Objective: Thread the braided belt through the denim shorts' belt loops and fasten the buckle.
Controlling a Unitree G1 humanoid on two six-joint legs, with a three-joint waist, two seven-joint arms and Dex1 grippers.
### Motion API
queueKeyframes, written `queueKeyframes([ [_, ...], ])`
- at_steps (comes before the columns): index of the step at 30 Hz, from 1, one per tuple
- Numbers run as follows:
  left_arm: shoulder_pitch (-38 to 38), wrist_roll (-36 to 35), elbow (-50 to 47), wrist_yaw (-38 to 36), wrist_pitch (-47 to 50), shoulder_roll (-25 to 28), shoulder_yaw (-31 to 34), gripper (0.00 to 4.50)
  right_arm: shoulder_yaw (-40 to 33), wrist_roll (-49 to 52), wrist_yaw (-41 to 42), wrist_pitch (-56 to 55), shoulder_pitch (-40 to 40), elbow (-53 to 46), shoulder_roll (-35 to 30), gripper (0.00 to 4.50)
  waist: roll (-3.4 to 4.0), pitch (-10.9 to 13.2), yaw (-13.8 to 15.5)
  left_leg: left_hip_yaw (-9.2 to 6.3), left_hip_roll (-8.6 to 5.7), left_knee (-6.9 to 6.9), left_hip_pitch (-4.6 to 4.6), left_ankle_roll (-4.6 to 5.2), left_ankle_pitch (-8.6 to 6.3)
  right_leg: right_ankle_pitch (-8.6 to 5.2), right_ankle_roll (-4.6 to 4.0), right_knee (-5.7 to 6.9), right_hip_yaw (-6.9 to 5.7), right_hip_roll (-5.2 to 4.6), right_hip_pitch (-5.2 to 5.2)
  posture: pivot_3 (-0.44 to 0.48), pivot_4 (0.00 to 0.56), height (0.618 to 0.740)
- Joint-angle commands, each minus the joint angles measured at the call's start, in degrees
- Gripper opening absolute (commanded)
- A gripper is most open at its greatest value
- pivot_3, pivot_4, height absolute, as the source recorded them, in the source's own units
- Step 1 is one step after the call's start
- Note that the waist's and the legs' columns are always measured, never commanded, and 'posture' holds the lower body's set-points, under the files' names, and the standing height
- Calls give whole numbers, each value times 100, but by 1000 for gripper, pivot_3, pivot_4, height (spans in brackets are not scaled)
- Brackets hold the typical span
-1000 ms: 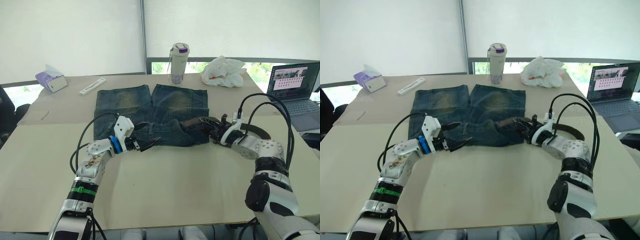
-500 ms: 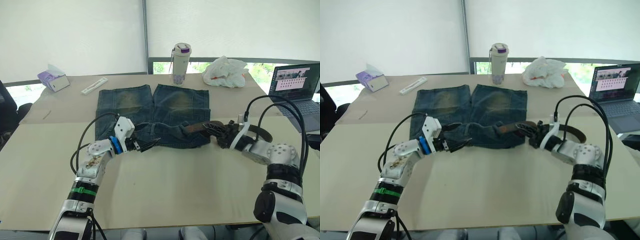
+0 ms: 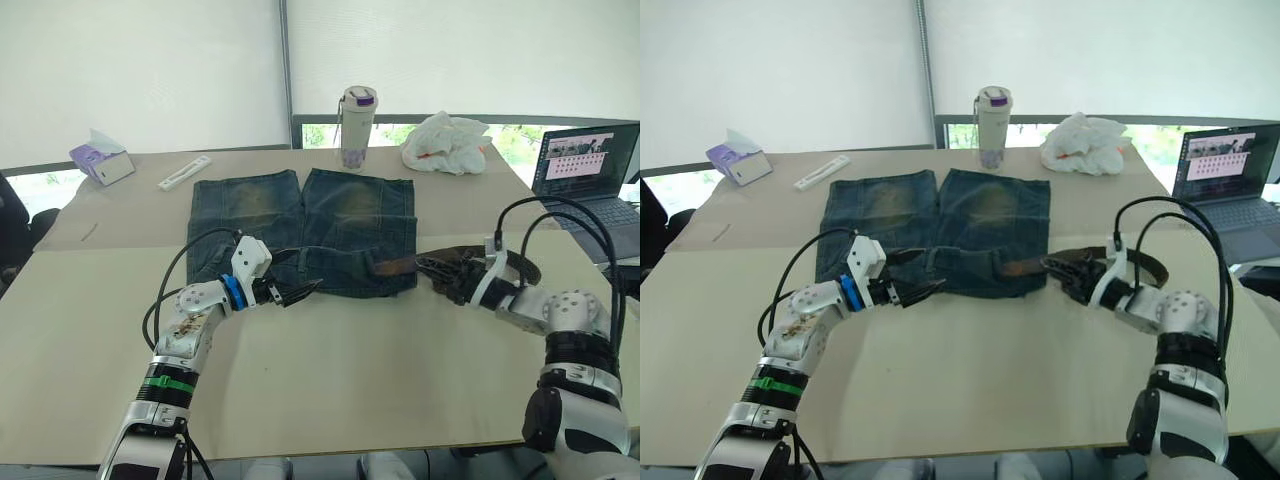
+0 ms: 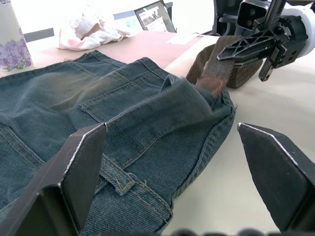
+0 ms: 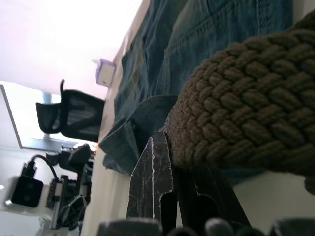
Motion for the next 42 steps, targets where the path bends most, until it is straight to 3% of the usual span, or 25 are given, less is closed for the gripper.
queueKeyframes([
  [1, -29, 59, -210, 46, -86, -65, -75, 4480, 90, -185, 129, -395, -395, 198, 33, 0, 0, 0, 6, 0, 0, 1, 0, 0, 0, 0, 0, 0, 0, -1, 0, 0, 150, 740],
  [6, -31, 129, -277, 61, -109, -249, -267, 4480, 224, -477, 616, -1032, -766, 767, 66, 0, 0, 0, 33, 1, -8, 3, -2, 0, 0, 0, 0, -2, -2, -5, 1, 0, 150, 740],
  [12, -89, 190, -142, 81, -199, -280, -293, 4480, 659, -667, 1323, -852, -925, 922, 96, 0, 0, 0, 4, -6, -9, 3, 0, 0, 0, 1, 0, 0, -2, -3, -1, 0, 150, 740],
  [20, -90, 231, -145, 100, -234, -272, -280, 4480, 877, -1372, 950, -1829, -840, 1202, 292, 0, 0, 0, 6, -14, -9, 3, 2, 0, 0, 1, 0, 4, 0, -6, -2, 0, 150, 740],
  [26, -14, 253, -194, 141, -223, -268, -265, 4480, 1024, -1819, 933, -2421, -533, 1007, 68, 0, 0, 0, 33, -16, -11, 4, 3, 0, 0, 1, 1, 4, 0, -10, 0, 0, 150, 740],
  [34, -91, 298, 7, 141, -294, -256, -223, 4480, 972, -1938, 905, -2505, -357, 677, -80, 0, 0, 0, 16, -17, -12, 4, 4, 0, 0, 1, 2, 4, 1, -7, -1, 0, 150, 740],
  [42, -176, 358, 194, 152, -390, -339, -290, 4480, 936, -1791, 749, -2355, -146, 45, 172, 0, 0, 0, 19, -22, -12, 4, 4, 0, 0, 1, 2, 5, 1, -9, 0, 0, 150, 740],
])
